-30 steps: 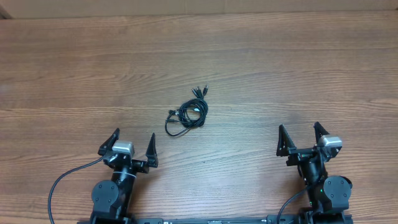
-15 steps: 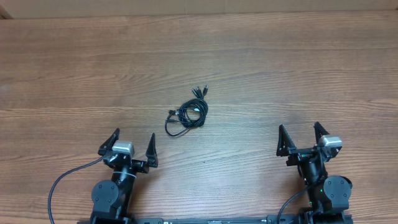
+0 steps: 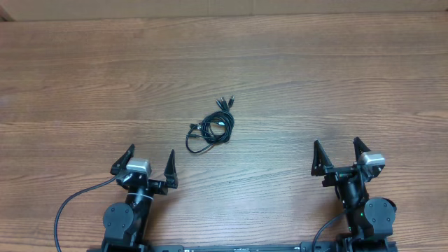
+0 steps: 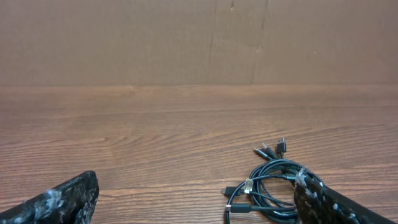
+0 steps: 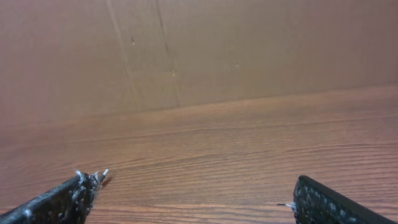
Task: Untangle cables
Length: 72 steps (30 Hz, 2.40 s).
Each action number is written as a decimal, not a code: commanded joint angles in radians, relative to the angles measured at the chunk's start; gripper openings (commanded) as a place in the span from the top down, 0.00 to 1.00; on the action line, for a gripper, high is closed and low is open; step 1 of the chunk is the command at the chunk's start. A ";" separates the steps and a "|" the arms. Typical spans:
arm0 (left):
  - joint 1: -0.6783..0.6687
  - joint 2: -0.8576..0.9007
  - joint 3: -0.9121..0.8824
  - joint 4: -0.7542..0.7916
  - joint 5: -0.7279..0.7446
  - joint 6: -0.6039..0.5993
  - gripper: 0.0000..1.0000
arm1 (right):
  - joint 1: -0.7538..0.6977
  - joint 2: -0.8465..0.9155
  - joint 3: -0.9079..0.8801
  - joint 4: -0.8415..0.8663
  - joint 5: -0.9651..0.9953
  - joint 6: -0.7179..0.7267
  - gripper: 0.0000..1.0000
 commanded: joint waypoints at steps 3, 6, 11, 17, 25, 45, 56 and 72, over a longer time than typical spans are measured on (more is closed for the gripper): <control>0.006 -0.009 -0.003 -0.001 0.004 0.023 0.00 | 0.005 -0.008 -0.010 0.003 0.002 -0.004 0.00; 0.006 -0.009 -0.003 0.000 0.003 0.023 0.00 | 0.005 -0.008 -0.010 0.003 0.002 -0.004 0.00; 0.006 -0.009 -0.003 -0.002 -0.047 0.038 0.00 | 0.005 -0.008 -0.010 0.003 0.002 -0.004 0.00; 0.006 -0.009 -0.003 0.031 -0.072 0.050 0.00 | 0.005 -0.008 -0.010 0.003 0.002 -0.004 0.00; 0.006 -0.008 0.006 0.003 -0.062 -0.031 0.00 | 0.005 -0.008 -0.010 0.003 0.002 -0.004 0.00; 0.006 0.409 0.330 -0.165 -0.085 0.004 0.00 | 0.005 -0.008 -0.010 0.003 0.002 -0.004 0.00; 0.004 0.886 0.662 -0.288 0.046 0.054 0.00 | 0.005 -0.008 -0.010 0.003 0.002 -0.004 0.00; -0.033 1.216 1.059 -0.672 0.095 0.013 0.00 | 0.005 -0.008 -0.010 0.003 0.002 -0.004 0.00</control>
